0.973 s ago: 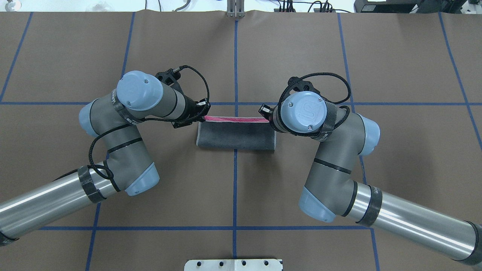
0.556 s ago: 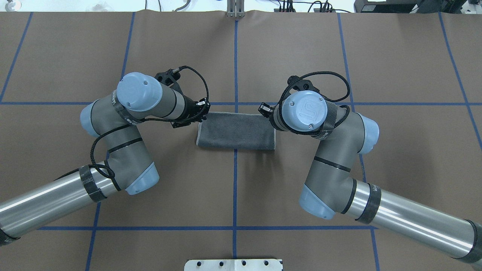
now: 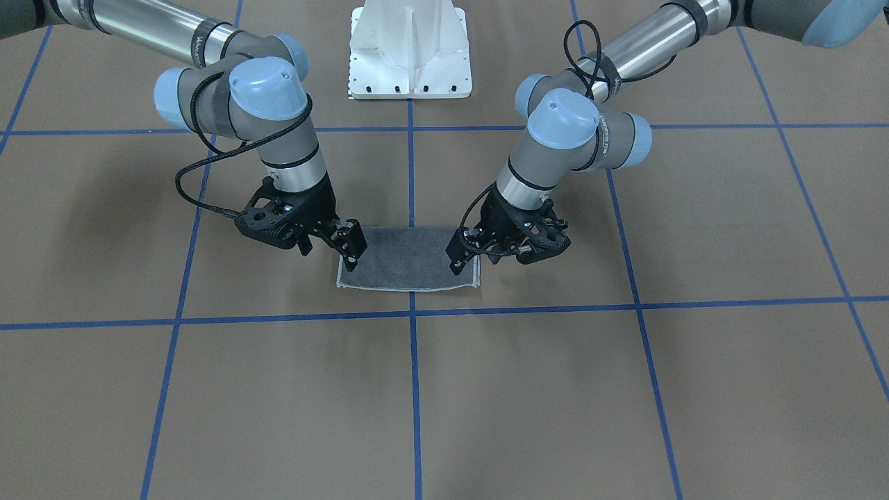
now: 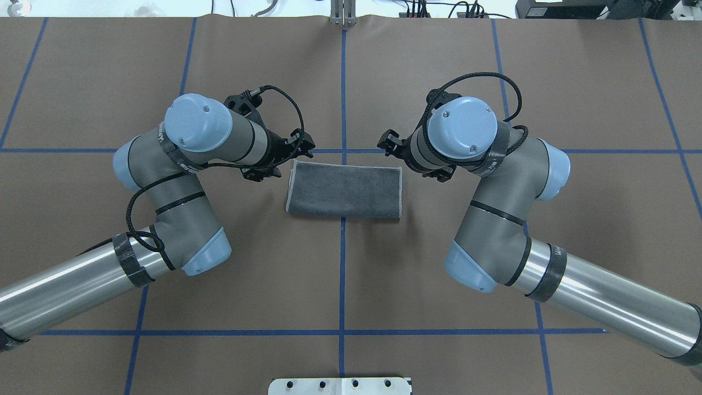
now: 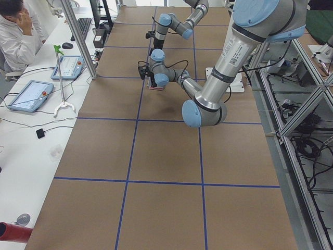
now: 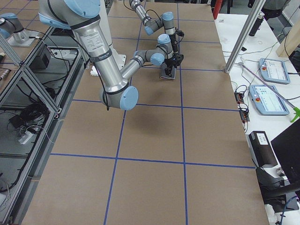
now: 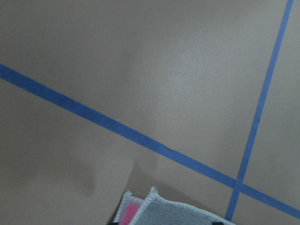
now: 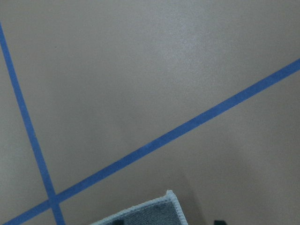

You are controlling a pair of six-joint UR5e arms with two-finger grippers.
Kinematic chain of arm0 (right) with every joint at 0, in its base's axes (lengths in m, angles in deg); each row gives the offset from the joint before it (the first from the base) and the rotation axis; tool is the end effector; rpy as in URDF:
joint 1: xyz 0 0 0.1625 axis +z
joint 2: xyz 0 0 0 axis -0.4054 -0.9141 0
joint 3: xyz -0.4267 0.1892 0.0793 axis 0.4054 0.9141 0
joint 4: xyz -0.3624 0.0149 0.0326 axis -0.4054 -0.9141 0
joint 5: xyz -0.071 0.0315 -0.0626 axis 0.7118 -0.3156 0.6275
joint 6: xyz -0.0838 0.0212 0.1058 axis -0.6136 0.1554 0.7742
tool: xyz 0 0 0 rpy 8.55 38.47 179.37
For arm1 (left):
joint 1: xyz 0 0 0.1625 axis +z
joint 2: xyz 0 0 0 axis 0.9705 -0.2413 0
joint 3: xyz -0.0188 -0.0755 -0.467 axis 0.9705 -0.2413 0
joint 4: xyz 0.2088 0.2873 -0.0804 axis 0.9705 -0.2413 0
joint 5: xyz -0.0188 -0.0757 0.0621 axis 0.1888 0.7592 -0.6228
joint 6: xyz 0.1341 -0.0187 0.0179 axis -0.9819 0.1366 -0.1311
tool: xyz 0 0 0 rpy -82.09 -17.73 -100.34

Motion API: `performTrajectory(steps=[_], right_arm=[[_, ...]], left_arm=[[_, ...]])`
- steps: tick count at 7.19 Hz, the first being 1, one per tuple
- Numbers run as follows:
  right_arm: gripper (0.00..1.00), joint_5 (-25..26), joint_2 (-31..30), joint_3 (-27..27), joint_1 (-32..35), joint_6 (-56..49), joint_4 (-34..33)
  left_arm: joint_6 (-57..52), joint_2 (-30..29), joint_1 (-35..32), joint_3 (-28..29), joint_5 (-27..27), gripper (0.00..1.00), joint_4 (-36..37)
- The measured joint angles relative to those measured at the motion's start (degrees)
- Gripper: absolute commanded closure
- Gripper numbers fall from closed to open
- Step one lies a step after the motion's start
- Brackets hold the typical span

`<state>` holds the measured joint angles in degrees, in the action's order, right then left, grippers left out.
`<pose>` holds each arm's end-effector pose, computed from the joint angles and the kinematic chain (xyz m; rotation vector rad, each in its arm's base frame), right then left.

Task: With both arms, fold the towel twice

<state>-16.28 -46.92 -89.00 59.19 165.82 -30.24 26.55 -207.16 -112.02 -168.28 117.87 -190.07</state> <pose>-0.5087 -0.4936 0.3637 0.0800 -0.9072 0.5592 0.5445 -0.5072 0.3445 0.0170 1.1536 -0.4656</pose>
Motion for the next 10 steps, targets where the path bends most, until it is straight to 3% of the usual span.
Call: performTrajectory(steps=[4,5,8,10], right_arm=[[0.00,-9.20,-6.54,-2.52,7.95,-18.98,-0.41],[0.00,-12.23,-8.65,-3.46,10.70,-24.59,-0.41],[0.00,-18.37,-14.29,-5.25,17.82,-41.95,-0.35],[0.00,-21.34,-16.85,-5.48,21.46,-49.88,-0.34]], left_arm=[[-3.86,5.15,0.73,-4.20,2.87,0.01,-2.41],[-3.82,6.00,1.35,-4.45,2.86,0.08,-3.70],[-2.07,6.52,3.90,-4.17,2.41,0.44,-4.66],[-0.52,6.61,5.04,-4.02,2.27,0.49,-4.86]])
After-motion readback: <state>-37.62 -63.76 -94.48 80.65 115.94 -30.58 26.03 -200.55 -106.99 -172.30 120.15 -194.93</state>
